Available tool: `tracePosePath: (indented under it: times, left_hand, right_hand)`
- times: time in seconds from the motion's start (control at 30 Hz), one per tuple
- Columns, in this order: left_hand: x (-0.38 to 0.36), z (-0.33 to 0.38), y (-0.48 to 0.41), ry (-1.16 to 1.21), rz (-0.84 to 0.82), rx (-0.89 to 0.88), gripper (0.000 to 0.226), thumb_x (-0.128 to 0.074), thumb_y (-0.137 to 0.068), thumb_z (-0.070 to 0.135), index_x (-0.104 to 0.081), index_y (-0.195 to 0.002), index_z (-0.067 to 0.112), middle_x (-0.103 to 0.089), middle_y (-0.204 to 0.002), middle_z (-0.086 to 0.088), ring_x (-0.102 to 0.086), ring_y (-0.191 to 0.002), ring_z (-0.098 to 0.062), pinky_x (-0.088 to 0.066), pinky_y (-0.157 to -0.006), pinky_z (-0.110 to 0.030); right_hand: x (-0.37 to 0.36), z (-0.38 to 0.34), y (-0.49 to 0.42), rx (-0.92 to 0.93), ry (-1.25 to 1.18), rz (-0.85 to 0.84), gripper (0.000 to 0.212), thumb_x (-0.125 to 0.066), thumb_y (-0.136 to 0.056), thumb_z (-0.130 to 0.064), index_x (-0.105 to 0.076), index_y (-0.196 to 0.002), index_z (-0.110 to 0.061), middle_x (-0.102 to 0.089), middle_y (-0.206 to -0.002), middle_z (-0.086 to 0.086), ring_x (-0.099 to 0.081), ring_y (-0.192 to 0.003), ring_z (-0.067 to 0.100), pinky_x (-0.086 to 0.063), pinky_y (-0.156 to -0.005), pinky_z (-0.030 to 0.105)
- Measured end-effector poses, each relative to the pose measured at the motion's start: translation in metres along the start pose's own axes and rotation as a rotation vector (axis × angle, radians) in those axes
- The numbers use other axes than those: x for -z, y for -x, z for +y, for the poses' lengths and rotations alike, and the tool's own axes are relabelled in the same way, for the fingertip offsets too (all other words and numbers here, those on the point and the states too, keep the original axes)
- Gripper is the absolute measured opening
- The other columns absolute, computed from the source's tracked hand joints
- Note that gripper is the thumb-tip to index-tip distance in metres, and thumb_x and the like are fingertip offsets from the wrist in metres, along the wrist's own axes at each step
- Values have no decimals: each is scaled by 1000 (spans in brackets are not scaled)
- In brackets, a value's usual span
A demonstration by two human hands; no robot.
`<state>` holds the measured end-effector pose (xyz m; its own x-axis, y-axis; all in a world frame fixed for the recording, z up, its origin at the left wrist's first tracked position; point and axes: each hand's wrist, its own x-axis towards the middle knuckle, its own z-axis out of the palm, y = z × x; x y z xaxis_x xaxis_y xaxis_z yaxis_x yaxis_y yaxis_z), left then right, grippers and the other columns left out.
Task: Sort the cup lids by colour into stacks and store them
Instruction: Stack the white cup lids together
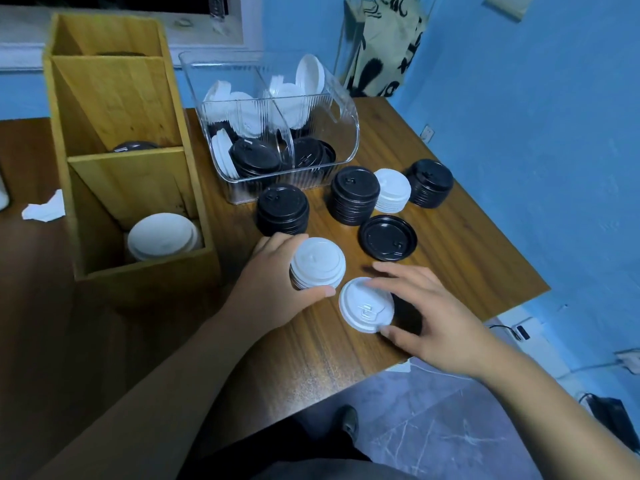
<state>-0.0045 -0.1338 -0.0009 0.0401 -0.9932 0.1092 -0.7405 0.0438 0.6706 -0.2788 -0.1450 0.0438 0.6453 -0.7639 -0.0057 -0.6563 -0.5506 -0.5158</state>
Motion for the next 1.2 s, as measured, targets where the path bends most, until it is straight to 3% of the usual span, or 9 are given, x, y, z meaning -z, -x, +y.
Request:
tracePosePath:
  times: [0.1,0.3,0.43,0.53,0.63,0.73,0.9,1.07,1.2]
  left_hand:
    - [1,2,0,-4,6,-5,92,-86,-68,56,-49,-145,22,-50,-132,11,-33,-116,0,-32,-95,-22]
    - [1,1,0,4,-9,8,97,-85,-67,59,-45,-148,23,-49,-134,13,-37,-123,-6,-32,-97,-23]
    - [1,2,-1,15,-15,13,104,-85,-65,60,-39,-152,25,-46,-137,15,-36,-128,-6,-32,-101,-23]
    - [1,2,-2,25,-24,29,110,-86,-64,60,-33,-154,27,-45,-141,15,-36,-131,-7,-34,-105,-27]
    - [1,1,-3,48,-33,32,112,-87,-63,61,-32,-154,26,-47,-141,14,-38,-130,-8,-35,-104,-28]
    - [1,-1,-2,64,-38,20,113,-87,-63,61,-32,-155,25,-46,-142,12,-37,-131,-8,-30,-103,-24]
    - [0,-3,-1,59,-22,1,112,-87,-63,61,-34,-155,24,-46,-140,14,-35,-130,-7,-30,-101,-23]
    - [0,-6,-1,70,-20,-29,99,-82,-60,66,-47,-144,28,-50,-126,16,-41,-120,-8,-43,-100,-33]
    - [-1,-6,0,71,-16,-45,95,-76,-61,72,-49,-142,30,-49,-127,19,-41,-120,-6,-43,-100,-29]
  right_hand:
    - [-8,3,-18,4,58,-62,69,-77,-85,-40,-47,-147,-38,-40,-154,-18,-29,-143,2,-26,-118,23]
    - [-14,-1,-15,-129,15,5,77,-74,-70,-62,-56,-139,-34,-49,-125,-22,-44,-120,1,-37,-104,17]
    - [-6,-7,-22,-231,-209,191,52,-88,-70,-45,-65,-117,-38,-58,-109,-20,-58,-101,5,-44,-81,14]
    - [-8,-23,-50,-212,-204,296,51,-87,-68,-50,-64,-112,-37,-58,-107,-14,-58,-97,6,-47,-80,18]
    - [-17,-38,-79,-192,-162,259,61,-80,-66,-64,-62,-117,-37,-56,-109,-14,-54,-102,0,-46,-86,21]
    - [-24,-47,-94,-208,-128,175,69,-83,-68,-62,-61,-129,-37,-52,-112,-11,-50,-107,0,-39,-90,17]
    - [-27,-48,-101,-235,-149,133,72,-85,-65,-59,-62,-129,-35,-48,-112,-7,-50,-108,4,-34,-88,9]
    - [-25,-50,-106,-285,-97,49,65,-86,-63,-61,-57,-117,-39,-44,-108,-11,-48,-105,7,-43,-85,29]
    - [-19,-55,-113,-308,-70,-34,62,-84,-62,-65,-52,-109,-41,-47,-105,-12,-51,-102,10,-49,-87,38]
